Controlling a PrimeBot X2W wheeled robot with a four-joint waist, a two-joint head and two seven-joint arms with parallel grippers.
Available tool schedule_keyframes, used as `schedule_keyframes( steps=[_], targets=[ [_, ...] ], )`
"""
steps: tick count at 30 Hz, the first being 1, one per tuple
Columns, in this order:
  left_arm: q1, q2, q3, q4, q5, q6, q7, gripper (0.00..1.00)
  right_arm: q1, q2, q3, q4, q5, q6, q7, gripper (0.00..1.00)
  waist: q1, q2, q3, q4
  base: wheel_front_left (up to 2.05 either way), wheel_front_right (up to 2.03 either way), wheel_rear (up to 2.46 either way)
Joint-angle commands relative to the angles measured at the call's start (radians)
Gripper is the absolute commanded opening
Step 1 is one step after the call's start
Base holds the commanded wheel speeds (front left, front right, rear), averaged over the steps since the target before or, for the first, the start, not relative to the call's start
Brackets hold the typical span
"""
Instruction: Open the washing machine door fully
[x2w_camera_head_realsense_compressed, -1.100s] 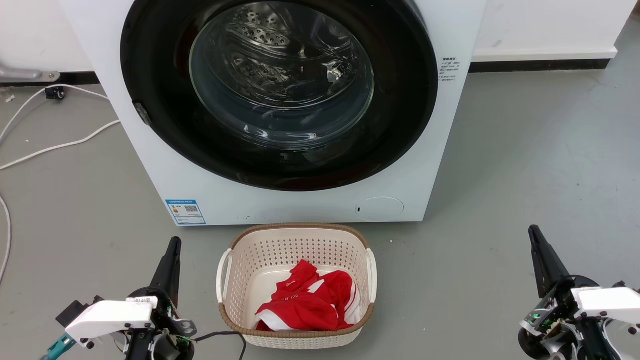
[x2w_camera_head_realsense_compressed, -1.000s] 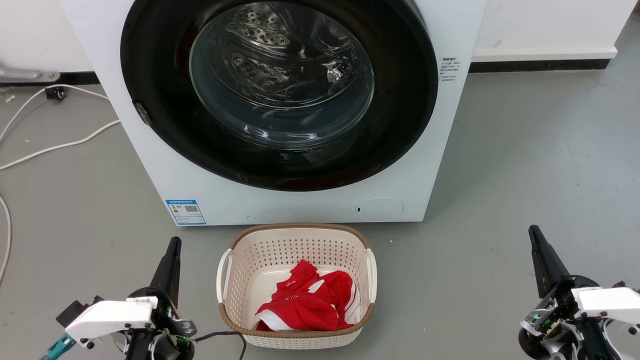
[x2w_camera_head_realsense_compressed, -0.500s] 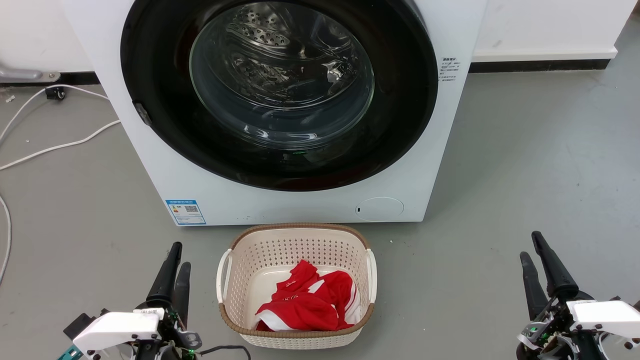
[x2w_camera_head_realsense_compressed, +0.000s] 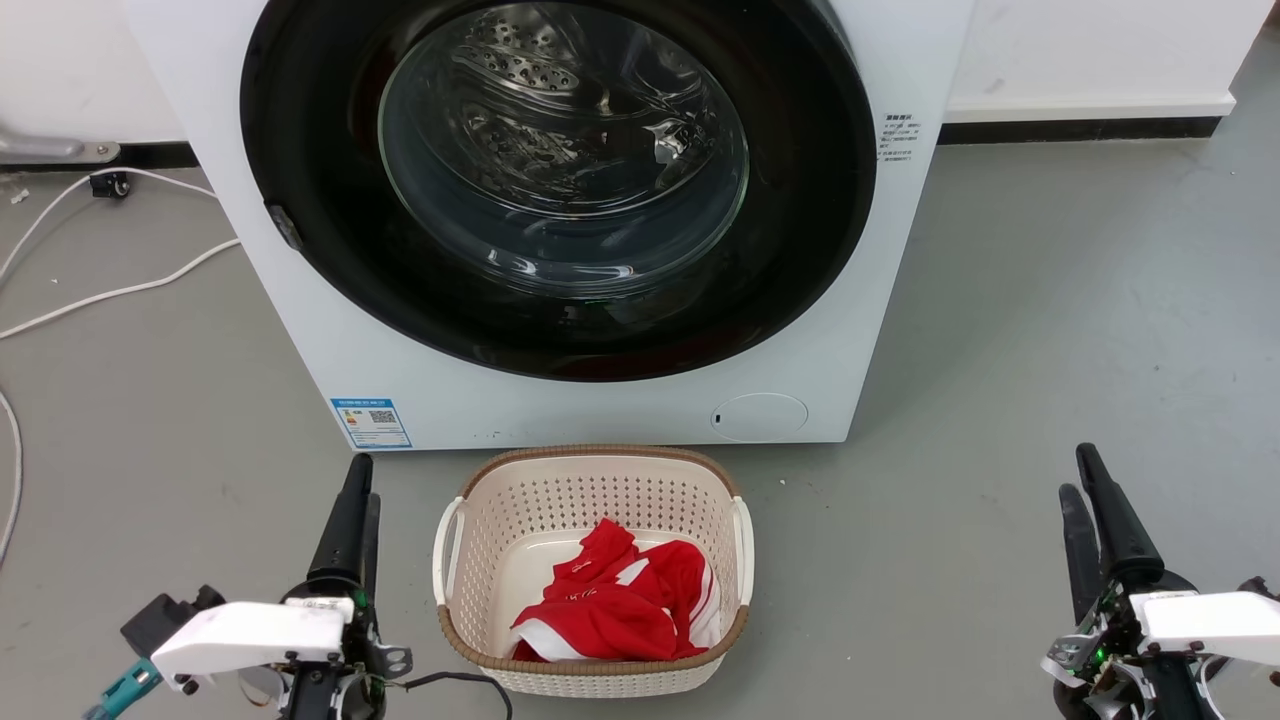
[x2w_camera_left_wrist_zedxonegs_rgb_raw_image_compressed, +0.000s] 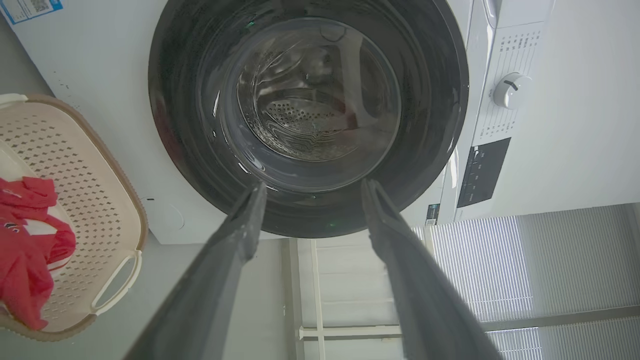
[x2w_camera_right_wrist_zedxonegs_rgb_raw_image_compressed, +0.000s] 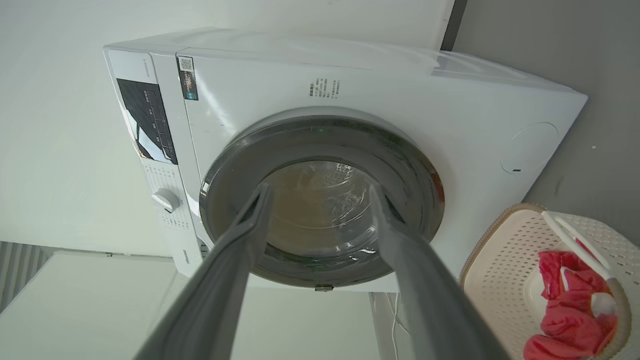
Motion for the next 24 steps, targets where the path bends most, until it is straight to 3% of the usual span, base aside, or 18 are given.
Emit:
schedule_keyframes(
  steps=[1, 24],
  targets=[
    [-0.028, 0.004, -0.009, -0.032, 0.042, -0.002, -0.011, 1.0, -0.011, -0.002, 0.001, -0.03, -0.036, 0.0, -0.011, 1.0, 0.0, 0.0, 0.0, 0.0, 0.0, 0.0, 0.0],
    [-0.021, 0.003, -0.044, -0.142, 0.527, -0.003, -0.099, 1.0, 0.009, 0.003, 0.057, -0.144, -0.636, 0.0, -0.095, 1.0, 0.0, 0.0, 0.012, 0.005, 0.0, 0.0, 0.0]
  ],
)
